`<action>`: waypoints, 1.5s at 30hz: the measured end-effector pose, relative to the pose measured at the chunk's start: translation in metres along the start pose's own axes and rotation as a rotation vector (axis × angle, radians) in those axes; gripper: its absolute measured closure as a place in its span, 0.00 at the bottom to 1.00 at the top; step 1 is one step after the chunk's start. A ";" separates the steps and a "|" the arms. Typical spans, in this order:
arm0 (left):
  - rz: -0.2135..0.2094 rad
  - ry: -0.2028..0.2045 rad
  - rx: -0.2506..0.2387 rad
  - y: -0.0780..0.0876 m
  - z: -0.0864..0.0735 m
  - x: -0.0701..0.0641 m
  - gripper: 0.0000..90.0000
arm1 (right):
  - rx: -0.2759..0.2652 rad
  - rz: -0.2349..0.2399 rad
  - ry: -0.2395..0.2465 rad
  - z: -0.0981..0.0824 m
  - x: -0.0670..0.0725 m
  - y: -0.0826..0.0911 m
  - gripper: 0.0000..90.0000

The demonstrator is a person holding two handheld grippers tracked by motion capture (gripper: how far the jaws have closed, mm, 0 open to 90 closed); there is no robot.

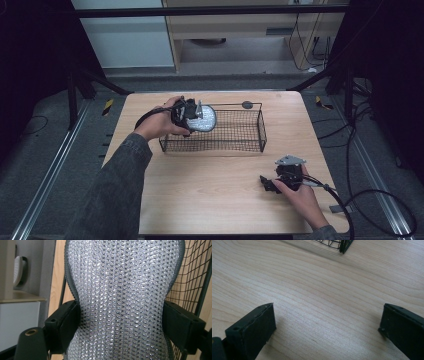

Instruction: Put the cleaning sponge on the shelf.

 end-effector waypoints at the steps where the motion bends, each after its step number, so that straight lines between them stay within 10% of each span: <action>1: 0.001 -0.003 0.003 -0.001 -0.001 0.000 0.19 | 0.000 0.000 0.001 0.000 0.000 0.000 0.00; 45: -0.076 0.058 0.006 -0.022 -0.006 0.002 0.12 | 0.000 0.000 0.000 0.000 0.000 0.000 0.00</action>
Point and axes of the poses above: each handheld gripper's, and its own axes: y roughly backward along the jaws, z roughly out of its top, x roughly to its left, the point moved 3 cm from there along -y, roughly forward along the jaws
